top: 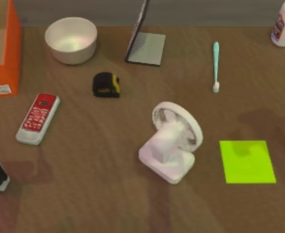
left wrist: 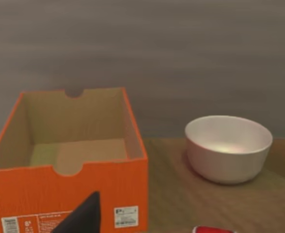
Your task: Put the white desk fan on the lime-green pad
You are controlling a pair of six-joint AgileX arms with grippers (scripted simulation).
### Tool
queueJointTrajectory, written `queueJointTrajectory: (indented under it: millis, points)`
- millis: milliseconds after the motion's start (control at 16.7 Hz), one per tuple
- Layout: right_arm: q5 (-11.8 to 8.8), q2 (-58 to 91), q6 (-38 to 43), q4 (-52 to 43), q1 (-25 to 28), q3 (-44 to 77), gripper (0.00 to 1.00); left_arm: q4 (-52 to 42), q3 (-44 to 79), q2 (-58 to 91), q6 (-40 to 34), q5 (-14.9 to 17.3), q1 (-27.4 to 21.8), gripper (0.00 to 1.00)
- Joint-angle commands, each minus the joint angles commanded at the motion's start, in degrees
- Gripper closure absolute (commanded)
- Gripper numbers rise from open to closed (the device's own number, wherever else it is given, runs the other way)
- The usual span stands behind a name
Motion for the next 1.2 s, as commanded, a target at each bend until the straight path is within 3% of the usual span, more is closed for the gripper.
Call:
queueJointTrajectory:
  millis: [420, 660, 960, 1200]
  points:
    - [-0.2, 43.2, -3.3, -26.1, 11.9, 44.9, 0.00, 0.0, 0.0, 0.0, 0.0, 0.0, 0.0, 0.00]
    - [-0.1, 63.3, -5.0, -39.1, 17.5, 64.4, 0.00, 0.0, 0.0, 0.0, 0.0, 0.0, 0.0, 0.00]
    - [0.1, 78.2, -6.5, -50.2, 21.7, 77.4, 0.00, 0.0, 0.0, 0.0, 0.0, 0.0, 0.0, 0.00]
    - [0.1, 80.1, -6.7, -51.8, 22.3, 78.8, 0.00, 0.0, 0.0, 0.0, 0.0, 0.0, 0.0, 0.00]
